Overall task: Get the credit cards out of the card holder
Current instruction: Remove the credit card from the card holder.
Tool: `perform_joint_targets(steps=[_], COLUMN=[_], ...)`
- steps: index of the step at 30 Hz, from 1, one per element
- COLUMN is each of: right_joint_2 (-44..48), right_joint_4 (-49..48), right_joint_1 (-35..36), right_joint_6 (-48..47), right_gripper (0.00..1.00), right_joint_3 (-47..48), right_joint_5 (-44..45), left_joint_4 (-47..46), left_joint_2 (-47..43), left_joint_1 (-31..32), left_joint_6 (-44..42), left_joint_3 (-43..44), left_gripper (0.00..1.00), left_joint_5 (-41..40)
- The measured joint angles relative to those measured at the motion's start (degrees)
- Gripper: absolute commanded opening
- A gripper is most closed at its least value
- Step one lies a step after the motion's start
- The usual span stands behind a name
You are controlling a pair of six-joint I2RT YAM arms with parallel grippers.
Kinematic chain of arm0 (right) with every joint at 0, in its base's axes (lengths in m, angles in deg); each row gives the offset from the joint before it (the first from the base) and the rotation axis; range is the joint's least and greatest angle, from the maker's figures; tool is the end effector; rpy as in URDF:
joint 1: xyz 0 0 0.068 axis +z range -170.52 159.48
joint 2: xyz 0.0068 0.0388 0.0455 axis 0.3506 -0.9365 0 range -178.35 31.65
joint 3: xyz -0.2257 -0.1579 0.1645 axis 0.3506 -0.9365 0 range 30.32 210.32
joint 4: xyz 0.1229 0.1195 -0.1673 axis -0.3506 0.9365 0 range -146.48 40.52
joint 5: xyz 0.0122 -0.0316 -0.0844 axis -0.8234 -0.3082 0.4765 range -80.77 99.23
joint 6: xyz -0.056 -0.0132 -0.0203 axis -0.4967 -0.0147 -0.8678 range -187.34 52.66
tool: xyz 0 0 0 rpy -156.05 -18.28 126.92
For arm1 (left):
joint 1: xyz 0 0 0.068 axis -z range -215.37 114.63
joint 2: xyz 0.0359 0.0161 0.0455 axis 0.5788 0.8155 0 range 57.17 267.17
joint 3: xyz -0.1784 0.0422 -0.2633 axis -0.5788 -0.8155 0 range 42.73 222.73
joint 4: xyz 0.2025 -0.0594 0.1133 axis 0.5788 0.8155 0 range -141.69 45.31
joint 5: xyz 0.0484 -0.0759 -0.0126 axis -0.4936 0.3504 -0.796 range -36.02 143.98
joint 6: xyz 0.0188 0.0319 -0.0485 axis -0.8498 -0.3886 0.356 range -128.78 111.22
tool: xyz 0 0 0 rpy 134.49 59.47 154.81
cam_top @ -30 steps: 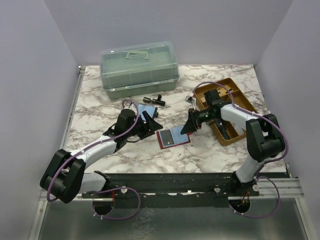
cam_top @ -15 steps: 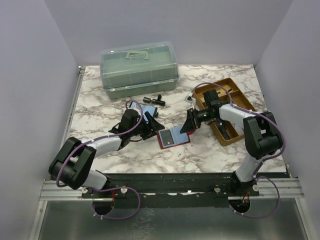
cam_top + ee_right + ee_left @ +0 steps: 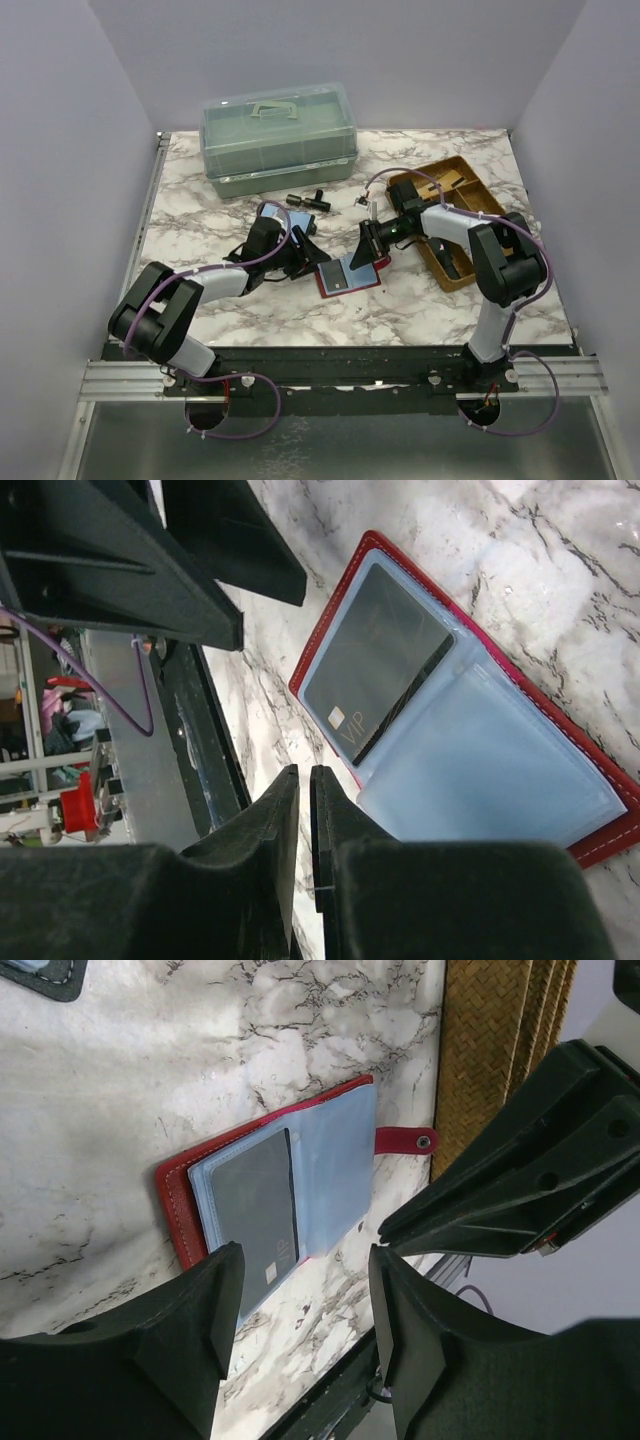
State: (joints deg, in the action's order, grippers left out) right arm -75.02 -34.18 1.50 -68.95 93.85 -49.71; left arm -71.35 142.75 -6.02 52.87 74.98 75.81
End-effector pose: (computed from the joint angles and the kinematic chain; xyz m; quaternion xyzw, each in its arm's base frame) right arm 0.3126 0.1688 0.2172 -0.2765 0.8113 0.5059 0.0970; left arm 0.2296 -0.1487 0.2196 -0.1549 0.8564 -0.4475 0.2058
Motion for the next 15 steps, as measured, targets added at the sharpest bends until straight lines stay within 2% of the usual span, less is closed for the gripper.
perform_joint_targets(steps=[8, 11, 15], right_joint_2=[-4.39, -5.40, -6.21], right_joint_4=[0.35, 0.87, 1.20], right_joint_1=[0.98, 1.62, 2.38], right_joint_6=[2.58, 3.08, 3.17], right_gripper=[0.12, 0.12, 0.12], right_joint_3=[2.14, 2.78, 3.17], right_joint_5=[2.19, 2.86, 3.28], left_joint_4=[0.09, 0.52, 1.25], left_joint_2=[0.26, 0.26, 1.07], left_joint_1=[0.35, 0.76, 1.18], left_joint_6=[0.13, 0.11, 0.04], left_joint_3=[0.00, 0.00, 0.00], left_gripper=[0.54, 0.48, 0.47], left_joint_5=[0.72, 0.72, 0.81])
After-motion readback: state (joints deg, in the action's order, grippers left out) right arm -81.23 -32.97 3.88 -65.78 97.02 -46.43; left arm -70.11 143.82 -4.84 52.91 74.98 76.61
